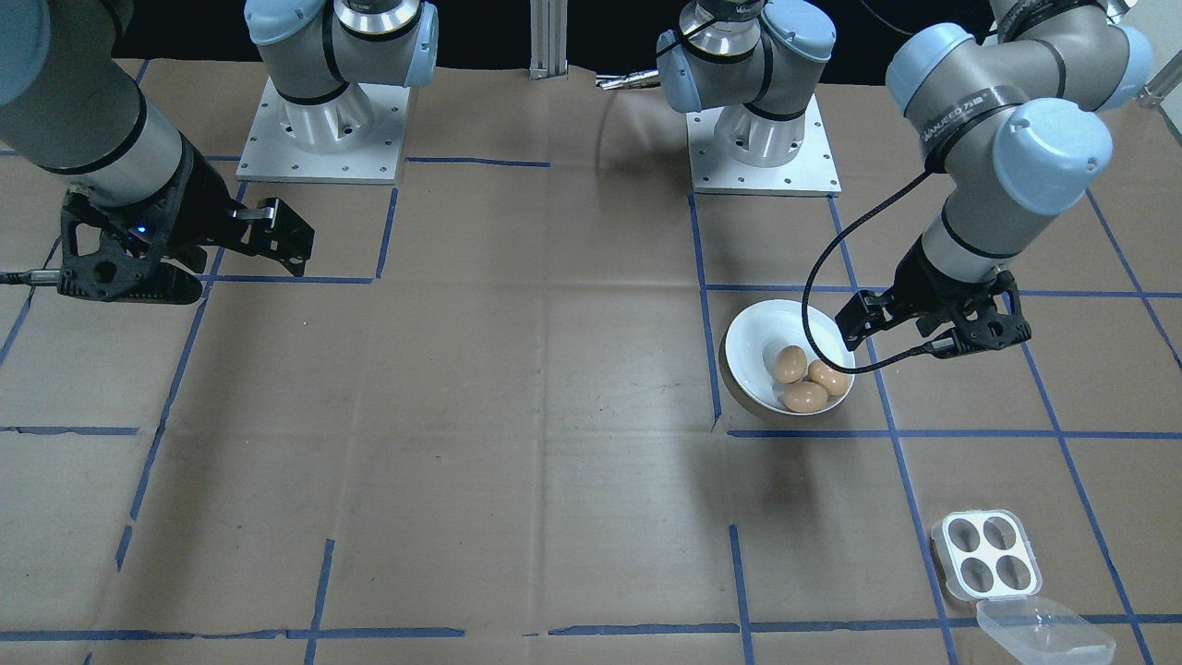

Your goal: Place egg on plate

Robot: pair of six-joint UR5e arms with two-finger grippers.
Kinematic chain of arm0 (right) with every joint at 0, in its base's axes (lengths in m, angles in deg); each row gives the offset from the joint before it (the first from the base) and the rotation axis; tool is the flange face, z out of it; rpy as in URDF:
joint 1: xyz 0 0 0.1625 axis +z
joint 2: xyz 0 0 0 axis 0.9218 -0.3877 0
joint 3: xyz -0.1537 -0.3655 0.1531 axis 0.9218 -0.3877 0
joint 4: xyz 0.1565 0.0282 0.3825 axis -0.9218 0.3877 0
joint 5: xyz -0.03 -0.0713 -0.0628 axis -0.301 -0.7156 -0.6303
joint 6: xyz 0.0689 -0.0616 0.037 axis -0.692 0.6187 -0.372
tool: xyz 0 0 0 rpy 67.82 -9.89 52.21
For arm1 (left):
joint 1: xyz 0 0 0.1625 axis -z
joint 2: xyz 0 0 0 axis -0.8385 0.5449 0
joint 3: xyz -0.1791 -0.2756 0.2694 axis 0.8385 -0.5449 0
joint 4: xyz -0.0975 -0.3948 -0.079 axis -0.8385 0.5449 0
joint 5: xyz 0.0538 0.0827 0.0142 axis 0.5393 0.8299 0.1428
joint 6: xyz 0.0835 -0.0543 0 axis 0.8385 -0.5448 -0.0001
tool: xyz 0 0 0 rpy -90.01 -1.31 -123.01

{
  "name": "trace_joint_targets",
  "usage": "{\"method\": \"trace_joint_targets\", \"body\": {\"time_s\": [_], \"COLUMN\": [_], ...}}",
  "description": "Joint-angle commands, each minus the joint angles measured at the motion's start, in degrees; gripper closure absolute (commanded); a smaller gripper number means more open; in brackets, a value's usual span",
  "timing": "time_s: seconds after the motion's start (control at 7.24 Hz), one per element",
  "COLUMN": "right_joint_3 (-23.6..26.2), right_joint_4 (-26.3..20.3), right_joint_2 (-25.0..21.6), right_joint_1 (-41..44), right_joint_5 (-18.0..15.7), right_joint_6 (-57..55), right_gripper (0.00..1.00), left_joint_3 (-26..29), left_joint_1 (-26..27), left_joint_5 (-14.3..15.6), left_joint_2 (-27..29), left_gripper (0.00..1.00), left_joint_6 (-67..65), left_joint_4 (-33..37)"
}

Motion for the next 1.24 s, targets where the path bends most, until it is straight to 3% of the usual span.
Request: {"method": "trace_joint_targets", "body": {"time_s": [0.0, 0.41, 0.55, 0.69, 1.1], "right_joint_3": [0.00, 0.00, 0.00, 0.00, 0.00], "right_joint_4": [0.00, 0.00, 0.00, 0.00, 0.00], "right_joint_2": [-0.02, -0.02, -0.02, -0.02, 0.07], "right_joint_1": [0.00, 0.00, 0.00, 0.00, 0.00], "right_joint_5": [-0.08, 0.00, 0.00, 0.00, 0.00], "right_joint_6": [0.00, 0.00, 0.00, 0.00, 0.00], "right_gripper": [0.00, 0.00, 0.00, 0.00, 0.00], "left_joint_3": [6.39, 11.93, 11.25, 10.81, 12.03], "left_joint_1": [5.11, 14.51, 16.46, 16.48, 15.96], "left_joint_5": [-0.90, -1.17, -1.17, -2.99, -2.84], "left_joint_2": [-0.77, -1.38, -3.56, -5.58, -6.13], "left_gripper": [0.01, 0.01, 0.01, 0.01, 0.01], "left_joint_6": [-4.47, -12.92, -13.20, -11.99, -4.18], "left_joint_4": [5.66, 11.81, 12.44, 12.53, 16.92]}}
